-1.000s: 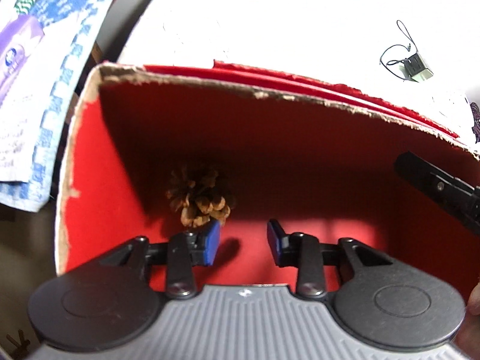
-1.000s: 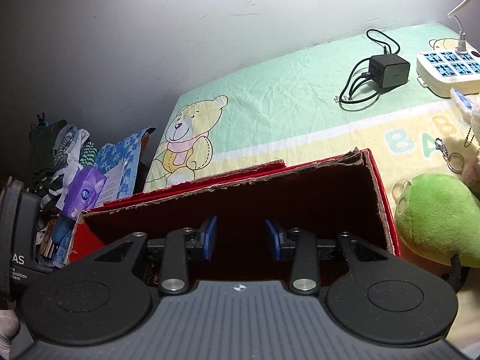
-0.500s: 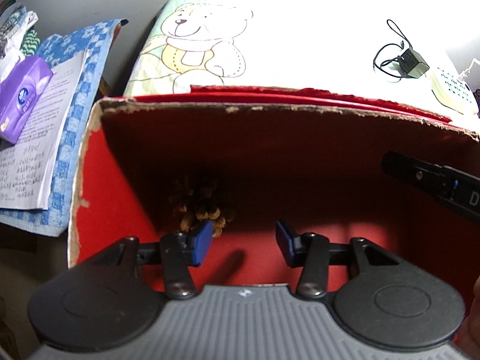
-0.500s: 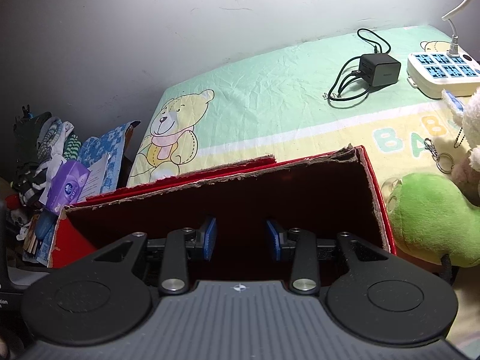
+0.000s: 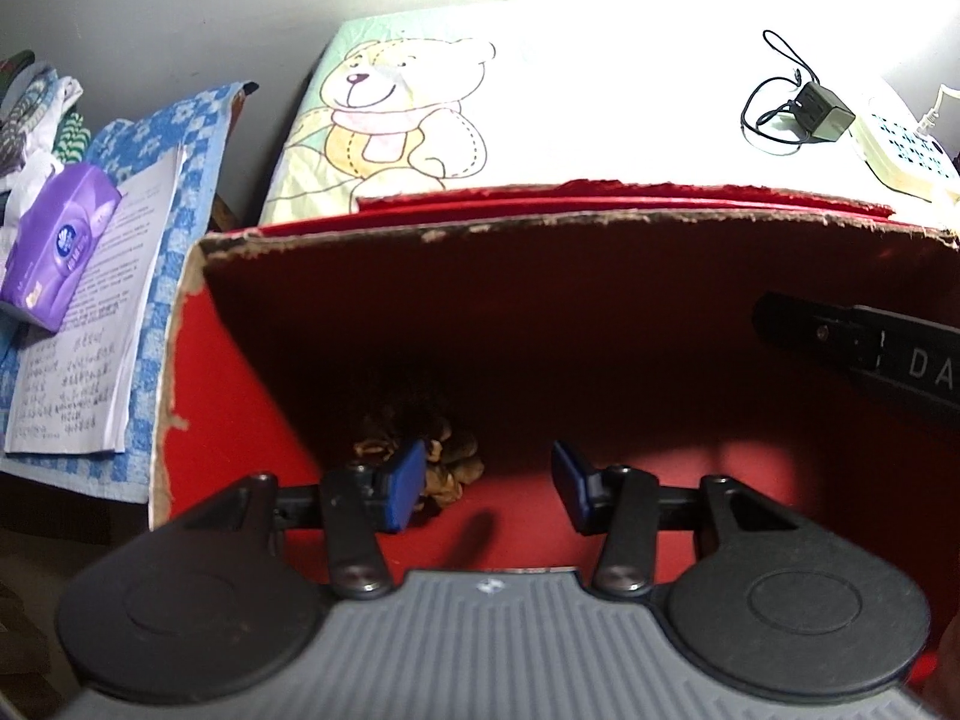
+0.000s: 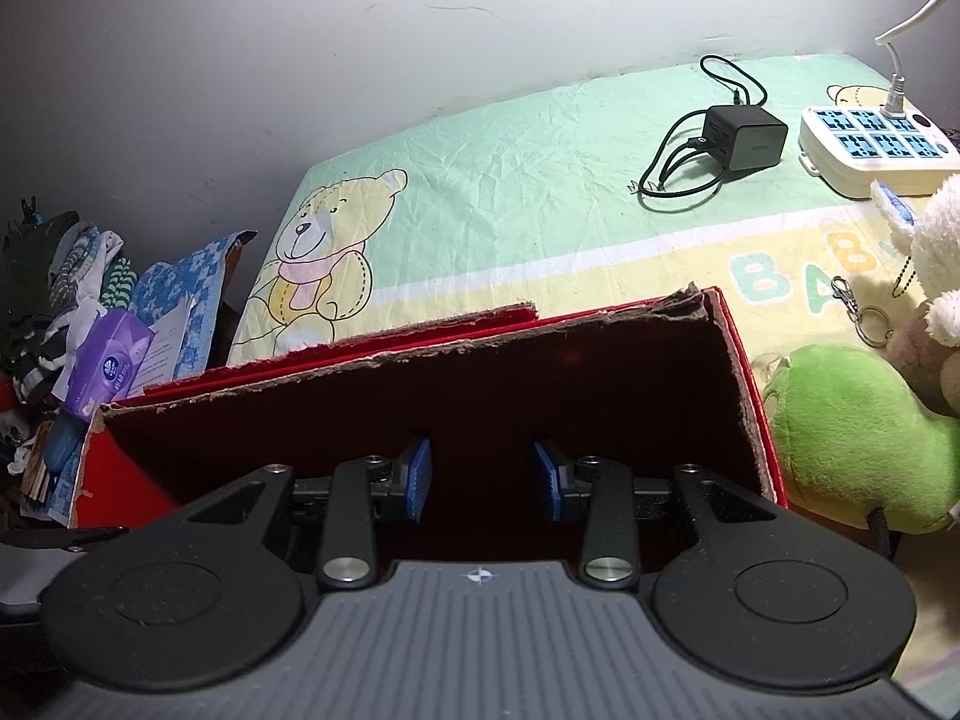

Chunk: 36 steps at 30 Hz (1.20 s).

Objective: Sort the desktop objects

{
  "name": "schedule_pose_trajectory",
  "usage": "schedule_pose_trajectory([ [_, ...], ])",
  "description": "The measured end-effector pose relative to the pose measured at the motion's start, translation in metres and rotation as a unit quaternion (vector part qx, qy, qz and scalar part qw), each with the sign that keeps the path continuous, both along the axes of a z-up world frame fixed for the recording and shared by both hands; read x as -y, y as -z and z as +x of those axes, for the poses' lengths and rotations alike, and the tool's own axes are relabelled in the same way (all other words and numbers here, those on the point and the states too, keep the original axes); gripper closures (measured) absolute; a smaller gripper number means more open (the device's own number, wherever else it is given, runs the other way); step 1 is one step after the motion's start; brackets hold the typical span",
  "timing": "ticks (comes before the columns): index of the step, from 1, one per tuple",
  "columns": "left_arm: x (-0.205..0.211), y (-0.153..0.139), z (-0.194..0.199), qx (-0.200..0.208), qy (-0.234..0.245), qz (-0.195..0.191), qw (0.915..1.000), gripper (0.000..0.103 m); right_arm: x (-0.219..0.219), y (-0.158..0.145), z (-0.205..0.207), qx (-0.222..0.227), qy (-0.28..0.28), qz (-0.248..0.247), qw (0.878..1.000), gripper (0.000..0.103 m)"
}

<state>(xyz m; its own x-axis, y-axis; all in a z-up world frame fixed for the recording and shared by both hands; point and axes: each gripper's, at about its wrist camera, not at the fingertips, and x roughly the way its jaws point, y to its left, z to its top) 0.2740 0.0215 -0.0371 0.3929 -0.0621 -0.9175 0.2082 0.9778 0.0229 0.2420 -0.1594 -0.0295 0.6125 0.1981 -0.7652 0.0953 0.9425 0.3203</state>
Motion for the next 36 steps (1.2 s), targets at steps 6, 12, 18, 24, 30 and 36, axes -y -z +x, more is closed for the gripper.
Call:
schedule_pose_trajectory([
  [6,0.0023,-0.0013,-0.0021,0.007,0.002,0.008,0.9999,0.054,-0.0011,-0.0007,-0.0001,-0.001,0.0,-0.004,1.0,0.064],
  [12,0.0015,-0.0015,-0.0013,0.007,0.0,0.008,0.9999,0.054,-0.001,-0.0008,0.0001,-0.002,0.0,-0.006,1.0,0.064],
  [18,0.0021,-0.0023,-0.002,0.012,0.0,0.01,0.9999,0.054,-0.0016,-0.0013,0.0,-0.002,0.0,-0.009,1.0,0.064],
  [24,0.0039,-0.0014,-0.0014,0.01,0.002,0.02,0.9997,0.053,-0.0025,-0.0019,-0.0004,-0.002,0.0,-0.014,1.0,0.064],
  [30,0.0044,0.0001,-0.0006,0.0,0.006,0.02,0.9998,0.053,-0.0045,-0.0019,0.0001,-0.005,-0.001,-0.02,1.0,0.063],
  [36,0.0064,-0.0013,-0.003,0.007,0.014,0.024,0.9996,0.053,-0.0048,-0.0014,0.0004,-0.008,-0.002,-0.024,1.0,0.063],
])
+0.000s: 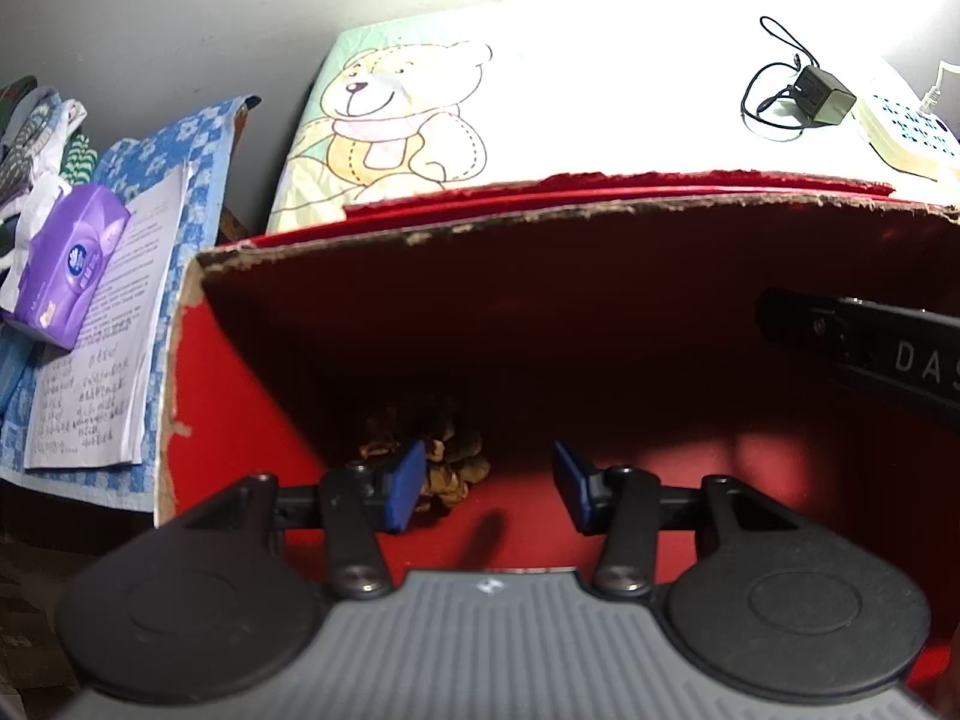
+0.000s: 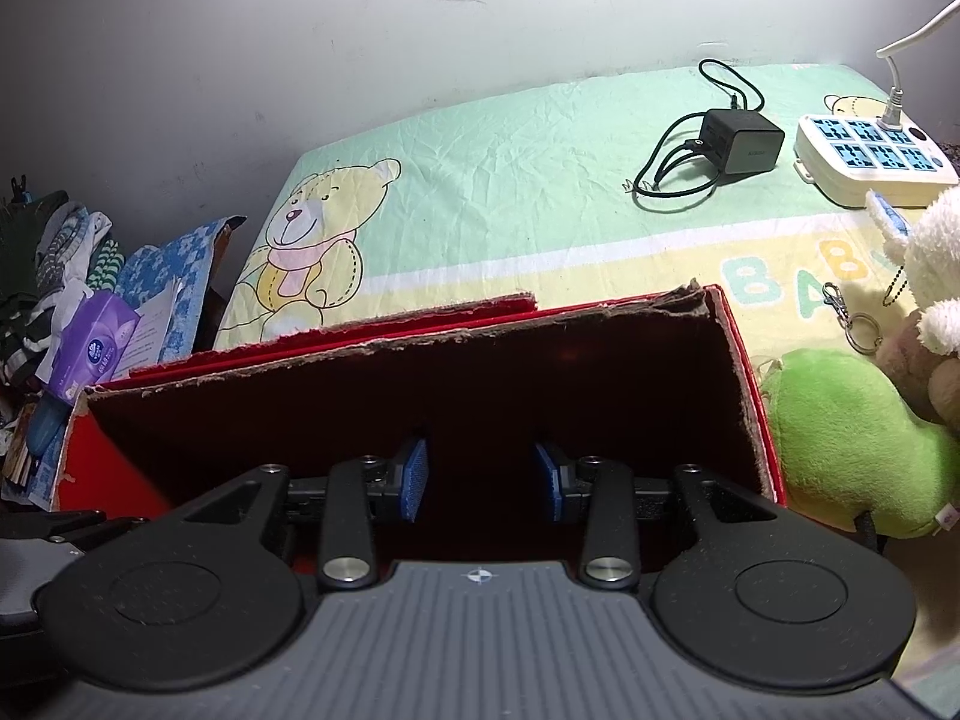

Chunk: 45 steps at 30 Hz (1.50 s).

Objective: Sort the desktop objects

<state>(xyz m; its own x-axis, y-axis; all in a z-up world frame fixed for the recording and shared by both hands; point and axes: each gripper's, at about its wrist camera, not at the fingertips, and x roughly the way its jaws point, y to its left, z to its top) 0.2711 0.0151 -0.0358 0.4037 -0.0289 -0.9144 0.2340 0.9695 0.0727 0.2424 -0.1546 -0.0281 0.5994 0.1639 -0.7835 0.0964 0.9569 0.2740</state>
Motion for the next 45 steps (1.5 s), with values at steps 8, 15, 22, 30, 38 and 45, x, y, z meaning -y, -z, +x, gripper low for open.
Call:
schedule_pose_trajectory([
  [8,-0.002,-0.001,0.001,0.002,-0.001,-0.004,1.0,0.053,0.001,-0.001,-0.002,0.007,0.005,-0.001,1.0,0.064],
  [15,-0.003,-0.001,0.001,0.003,-0.002,-0.008,1.0,0.053,0.0,-0.001,-0.002,0.007,0.007,-0.007,1.0,0.064],
  [22,-0.004,-0.003,0.0,0.007,-0.003,-0.013,0.9999,0.049,0.0,-0.002,-0.003,0.012,0.012,-0.011,1.0,0.066],
  [30,-0.004,-0.002,0.0,0.007,-0.002,-0.012,0.9999,0.039,0.0,-0.003,-0.001,0.006,0.009,-0.015,1.0,0.064],
  [38,-0.006,-0.011,-0.004,0.02,0.014,-0.037,0.999,0.035,-0.002,-0.006,-0.002,0.008,0.003,-0.015,1.0,0.064],
  [45,-0.01,-0.039,-0.027,0.062,-0.006,-0.034,0.9974,0.034,-0.005,-0.023,-0.019,0.035,-0.018,-0.013,0.999,0.064],
])
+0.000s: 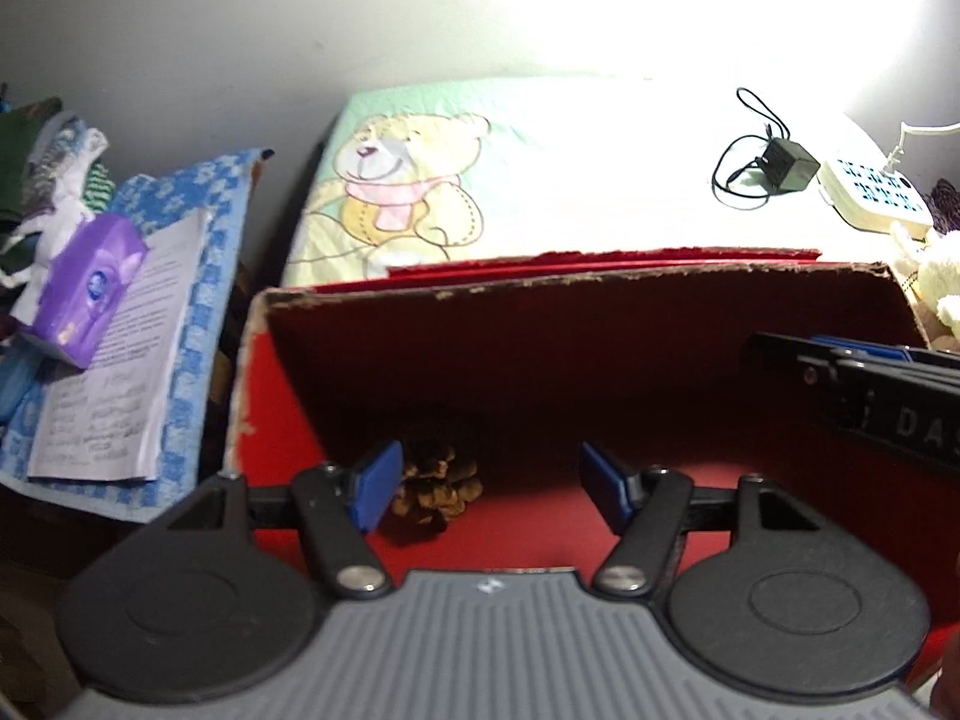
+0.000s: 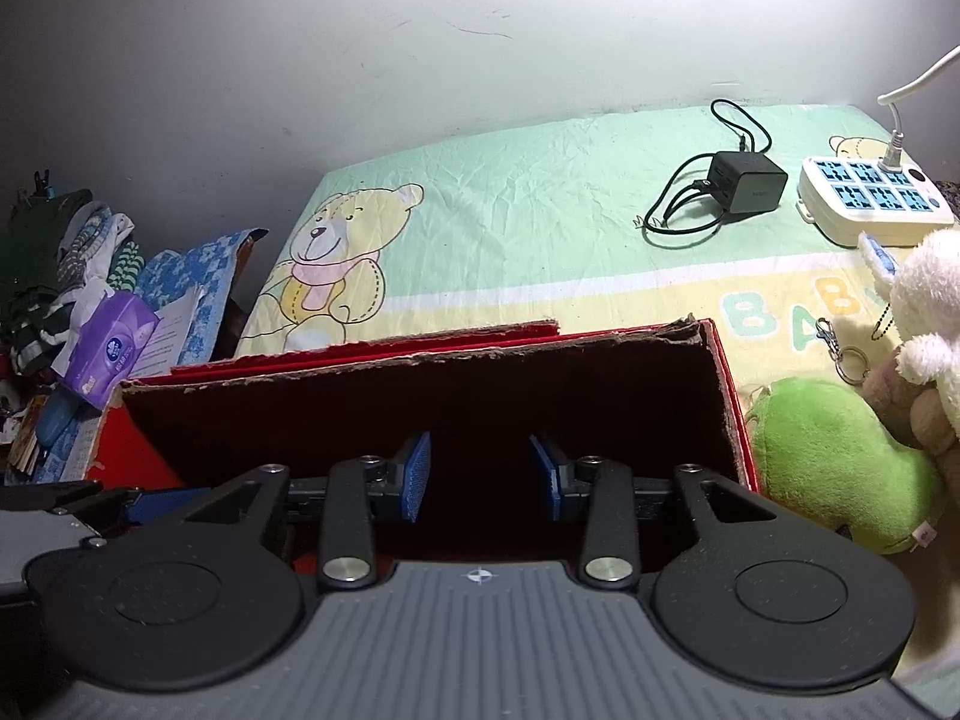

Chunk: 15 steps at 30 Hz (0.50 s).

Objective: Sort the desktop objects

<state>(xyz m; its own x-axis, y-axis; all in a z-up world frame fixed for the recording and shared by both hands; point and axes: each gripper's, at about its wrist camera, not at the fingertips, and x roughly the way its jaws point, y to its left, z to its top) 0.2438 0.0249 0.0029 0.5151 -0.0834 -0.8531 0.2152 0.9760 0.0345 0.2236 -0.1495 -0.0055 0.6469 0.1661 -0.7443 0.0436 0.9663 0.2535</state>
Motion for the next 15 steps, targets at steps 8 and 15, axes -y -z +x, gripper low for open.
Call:
schedule_pose_trajectory([
  [8,0.006,-0.046,-0.068,0.069,-0.004,-0.04,0.9968,0.034,0.015,-0.029,-0.041,0.047,-0.035,0.054,0.997,0.064],
  [15,0.023,-0.064,-0.137,0.117,0.039,-0.12,0.9851,0.015,0.051,-0.055,-0.091,0.097,-0.066,0.097,0.988,0.063],
])
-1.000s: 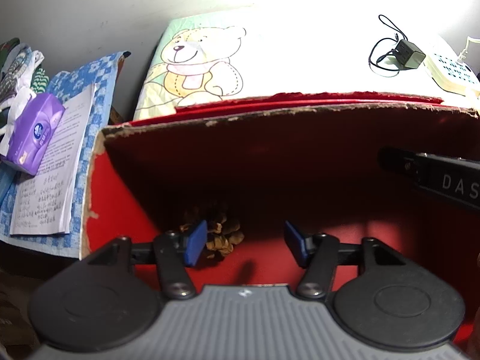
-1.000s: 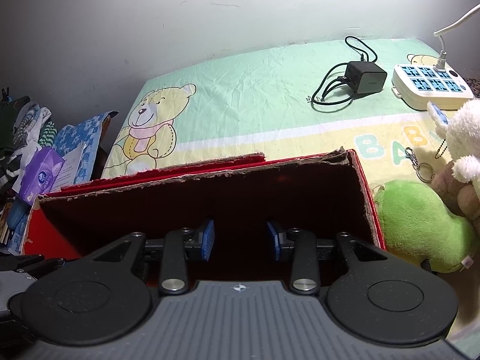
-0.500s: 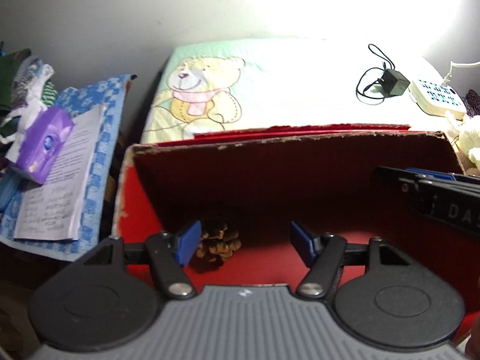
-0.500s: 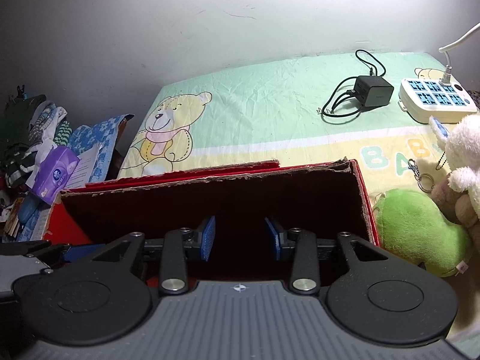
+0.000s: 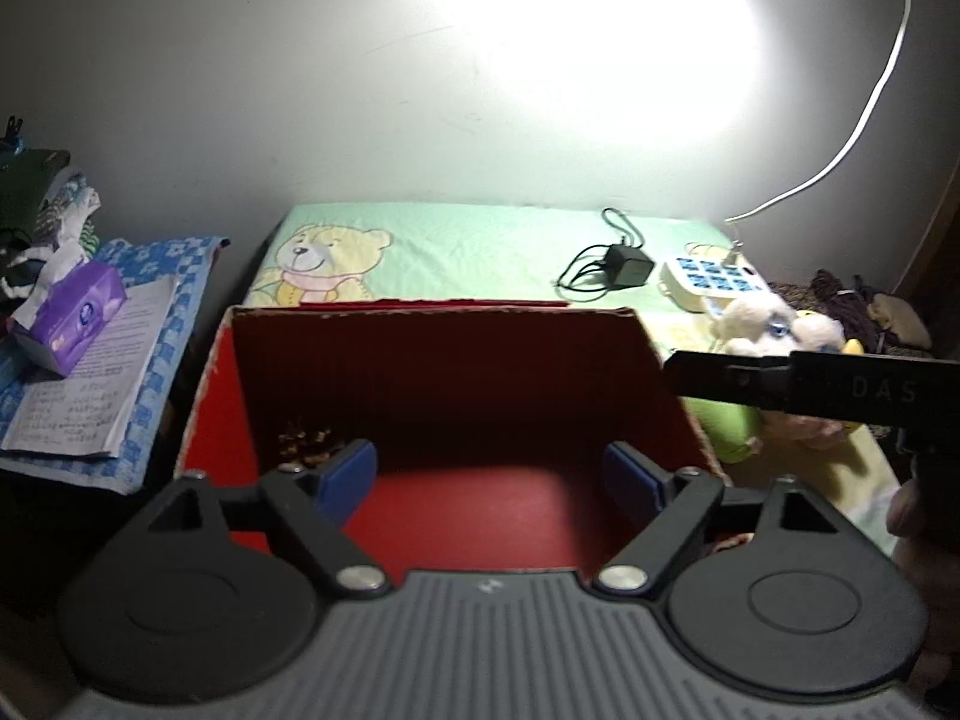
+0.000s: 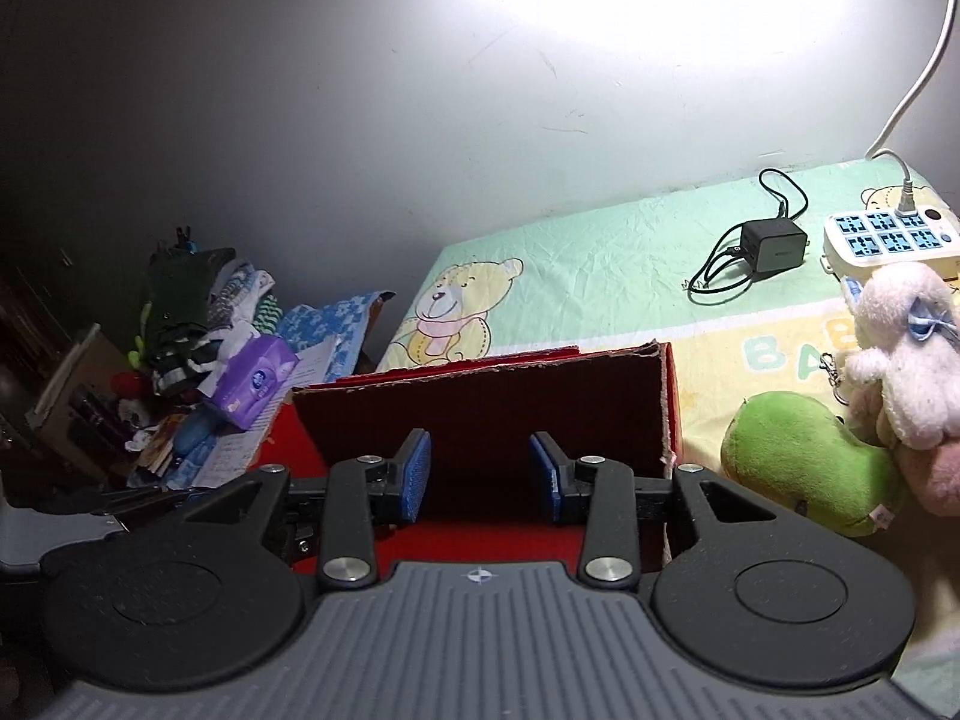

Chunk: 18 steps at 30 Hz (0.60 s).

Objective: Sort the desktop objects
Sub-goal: 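Move the right gripper down to the brown wooden gourd toy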

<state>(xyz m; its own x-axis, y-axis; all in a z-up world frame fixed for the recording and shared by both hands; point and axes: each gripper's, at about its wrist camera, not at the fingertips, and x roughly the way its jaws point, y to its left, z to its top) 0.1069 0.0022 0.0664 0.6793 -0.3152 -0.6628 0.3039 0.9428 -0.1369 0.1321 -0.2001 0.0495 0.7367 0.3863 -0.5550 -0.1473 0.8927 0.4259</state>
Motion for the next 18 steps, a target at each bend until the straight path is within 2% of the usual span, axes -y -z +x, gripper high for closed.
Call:
schedule_pose_trajectory([
  [2,0.004,-0.001,-0.018,0.012,0.007,-0.016,0.9998,0.012,0.014,-0.001,-0.012,0.002,-0.007,0.012,1.0,0.063],
  [5,0.009,0.005,-0.038,0.006,0.018,-0.046,0.9988,0.011,0.033,-0.001,-0.03,0.005,-0.018,0.028,0.999,0.063],
  [10,0.027,0.024,-0.067,-0.007,0.036,-0.038,0.9986,0.017,0.058,0.013,-0.052,-0.011,-0.032,0.045,0.998,0.064],
  [12,0.034,0.032,-0.075,-0.022,0.05,-0.048,0.9974,0.02,0.067,0.022,-0.058,-0.025,-0.036,0.046,0.998,0.064],
  [15,0.049,0.045,-0.086,-0.045,0.069,-0.051,0.9953,0.024,0.078,0.038,-0.065,-0.052,-0.044,0.053,0.996,0.064],
  [18,0.067,0.058,-0.097,-0.058,0.089,-0.037,0.9936,0.029,0.085,0.058,-0.068,-0.091,-0.054,0.065,0.992,0.064],
])
